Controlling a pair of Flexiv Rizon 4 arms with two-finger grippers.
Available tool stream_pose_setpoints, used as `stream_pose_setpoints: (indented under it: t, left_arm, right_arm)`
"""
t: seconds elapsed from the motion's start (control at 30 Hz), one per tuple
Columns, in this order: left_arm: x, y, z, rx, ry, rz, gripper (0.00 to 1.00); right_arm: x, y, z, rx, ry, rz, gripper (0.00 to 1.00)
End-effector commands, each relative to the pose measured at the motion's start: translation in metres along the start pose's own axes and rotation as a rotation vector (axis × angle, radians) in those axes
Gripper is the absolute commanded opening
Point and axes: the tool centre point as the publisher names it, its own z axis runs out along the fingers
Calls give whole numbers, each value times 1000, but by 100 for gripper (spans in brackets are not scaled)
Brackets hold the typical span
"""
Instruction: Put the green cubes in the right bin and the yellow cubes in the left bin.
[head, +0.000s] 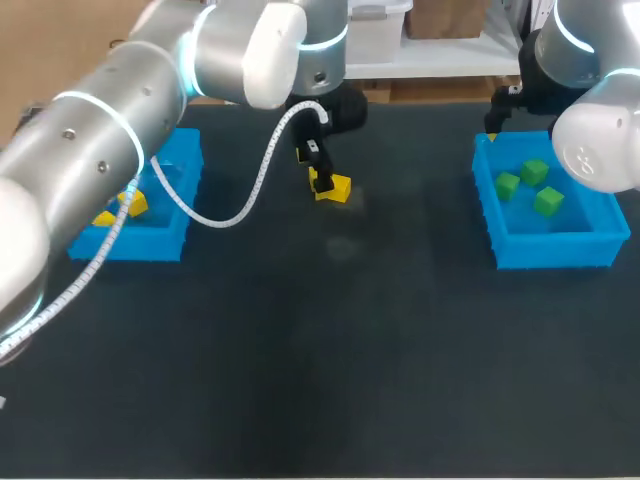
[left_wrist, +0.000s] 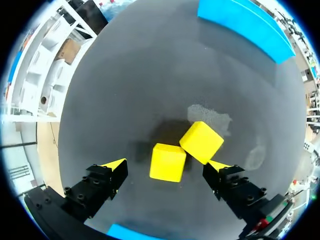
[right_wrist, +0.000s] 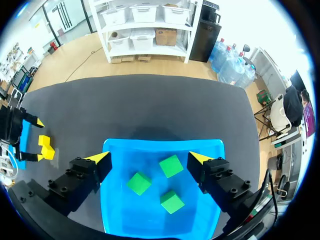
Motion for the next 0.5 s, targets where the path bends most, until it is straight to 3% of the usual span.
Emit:
stream_pose_setpoints:
  t: [0.03,0.17,0.2,0.27,0.5]
  left_arm:
    - [-9,7,6,7,21,8,100]
    - [-11,8,8,1,30,22,100]
    - [-11,8,9,1,32,23,79]
    - [-11,9,10,-5,32,16,1]
    - [-8,8,15,-41,76,55,0]
  right_arm:
    - [1,0,-1,2,-4,1,100]
    - [1,0,-1,2,-4,1,100]
    - [1,0,-1,2,-4,1,100]
    - [1,0,-1,2,-4,1,100]
    - [1,0,-1,2,-4,1,100]
